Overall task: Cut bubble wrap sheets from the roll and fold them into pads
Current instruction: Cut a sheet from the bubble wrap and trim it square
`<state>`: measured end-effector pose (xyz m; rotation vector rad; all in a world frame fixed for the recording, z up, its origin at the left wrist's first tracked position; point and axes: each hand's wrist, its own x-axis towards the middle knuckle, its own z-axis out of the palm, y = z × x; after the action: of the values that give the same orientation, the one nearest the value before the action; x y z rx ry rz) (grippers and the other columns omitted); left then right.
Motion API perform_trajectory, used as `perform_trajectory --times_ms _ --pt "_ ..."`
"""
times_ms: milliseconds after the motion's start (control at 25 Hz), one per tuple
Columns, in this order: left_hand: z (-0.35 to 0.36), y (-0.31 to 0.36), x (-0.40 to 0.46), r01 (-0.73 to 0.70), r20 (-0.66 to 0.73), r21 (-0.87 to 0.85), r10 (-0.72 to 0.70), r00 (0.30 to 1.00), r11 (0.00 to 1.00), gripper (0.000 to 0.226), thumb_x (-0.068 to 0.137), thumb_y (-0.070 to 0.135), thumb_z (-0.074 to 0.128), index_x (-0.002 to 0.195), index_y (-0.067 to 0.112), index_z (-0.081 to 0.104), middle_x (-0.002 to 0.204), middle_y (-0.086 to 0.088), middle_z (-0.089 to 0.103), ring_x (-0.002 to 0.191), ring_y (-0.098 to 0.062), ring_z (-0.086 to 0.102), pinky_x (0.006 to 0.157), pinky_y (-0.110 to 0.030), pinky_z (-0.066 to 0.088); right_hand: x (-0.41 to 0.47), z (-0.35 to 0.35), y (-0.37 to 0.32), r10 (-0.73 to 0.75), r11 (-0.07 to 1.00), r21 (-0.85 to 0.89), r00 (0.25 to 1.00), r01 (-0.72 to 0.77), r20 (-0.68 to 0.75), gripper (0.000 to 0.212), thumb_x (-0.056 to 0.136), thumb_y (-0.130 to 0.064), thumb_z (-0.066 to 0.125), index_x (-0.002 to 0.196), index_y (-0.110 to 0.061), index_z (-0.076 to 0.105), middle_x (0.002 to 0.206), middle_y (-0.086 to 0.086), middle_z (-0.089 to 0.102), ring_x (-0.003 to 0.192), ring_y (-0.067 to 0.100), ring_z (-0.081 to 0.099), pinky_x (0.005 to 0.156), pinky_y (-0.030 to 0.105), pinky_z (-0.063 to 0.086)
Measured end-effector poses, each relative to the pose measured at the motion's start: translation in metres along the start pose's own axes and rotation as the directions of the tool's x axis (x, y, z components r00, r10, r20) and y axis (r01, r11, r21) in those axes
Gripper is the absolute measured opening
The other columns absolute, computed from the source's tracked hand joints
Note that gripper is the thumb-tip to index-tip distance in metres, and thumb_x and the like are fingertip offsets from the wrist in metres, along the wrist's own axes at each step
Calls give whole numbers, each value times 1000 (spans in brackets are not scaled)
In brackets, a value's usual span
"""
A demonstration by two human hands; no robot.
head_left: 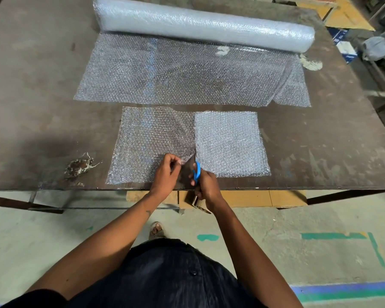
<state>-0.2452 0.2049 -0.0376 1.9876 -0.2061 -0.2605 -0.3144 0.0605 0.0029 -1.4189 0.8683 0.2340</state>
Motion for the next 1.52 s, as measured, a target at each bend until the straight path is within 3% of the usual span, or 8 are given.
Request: perform_trajectory --times_ms 160,320,600,800,880,1040,1280,1520 --pt "0 6 -1 50 -41 -38 -52 998 998 8 110 20 51 115 14 52 98 8 63 79 3 59 67 -14 45 -6 4 3 29 998 61 1000 -29 -6 61 96 -72 56 87 -14 71 65 3 59 46 12 34 48 26 23" --pt "1 4 -3 54 -68 -41 -57 996 998 8 110 19 50 115 12 50 95 8 62 71 7 58 60 -11 41 -6 6 15 49 993 104 994 -59 96 72 79 -88 58 86 -17 69 69 6 56 50 14 28 49 30 17" --pt "4 9 -5 16 -118 -24 -18 993 1000 10 108 18 53 115 11 50 103 0 65 82 -12 63 63 -13 45 3 5 -12 92 975 190 985 -119 149 62 98 -73 49 83 -16 66 64 -2 54 40 9 31 37 20 18" --pt "1 9 -4 -47 -76 -10 46 996 999 8 107 16 54 114 11 52 109 -3 63 94 -15 61 76 -8 42 15 2 -19 54 987 138 984 -78 171 59 97 -74 52 88 -17 67 68 -4 54 43 10 32 42 22 19" --pt "2 9 -3 -50 -71 -8 50 996 999 8 107 16 54 114 12 53 109 -1 63 93 -13 60 76 -11 41 14 -1 -22 40 987 145 980 -68 193 56 99 -70 52 89 -16 65 67 -3 52 43 11 33 41 22 22" --pt "3 11 -1 -54 -86 -21 52 995 998 6 108 18 52 113 15 50 111 0 63 94 -11 62 76 -6 43 14 -2 -26 48 994 88 981 -65 186 59 99 -70 52 89 -14 66 66 -1 54 43 12 34 40 22 23" --pt "5 14 0 -1 -171 -120 -20 985 993 3 110 16 49 110 14 46 98 2 59 79 -6 57 66 -12 43 17 -4 -30 68 991 106 983 -87 172 60 100 -71 49 85 -15 68 64 -3 52 41 11 34 38 21 23" --pt "6 6 1 40 -139 -130 -58 989 991 9 111 24 48 110 15 47 101 -4 62 84 -18 61 74 -37 51 29 -4 -32 46 995 81 982 -62 184 60 97 -72 56 94 -14 70 66 -3 54 42 11 33 41 23 24"
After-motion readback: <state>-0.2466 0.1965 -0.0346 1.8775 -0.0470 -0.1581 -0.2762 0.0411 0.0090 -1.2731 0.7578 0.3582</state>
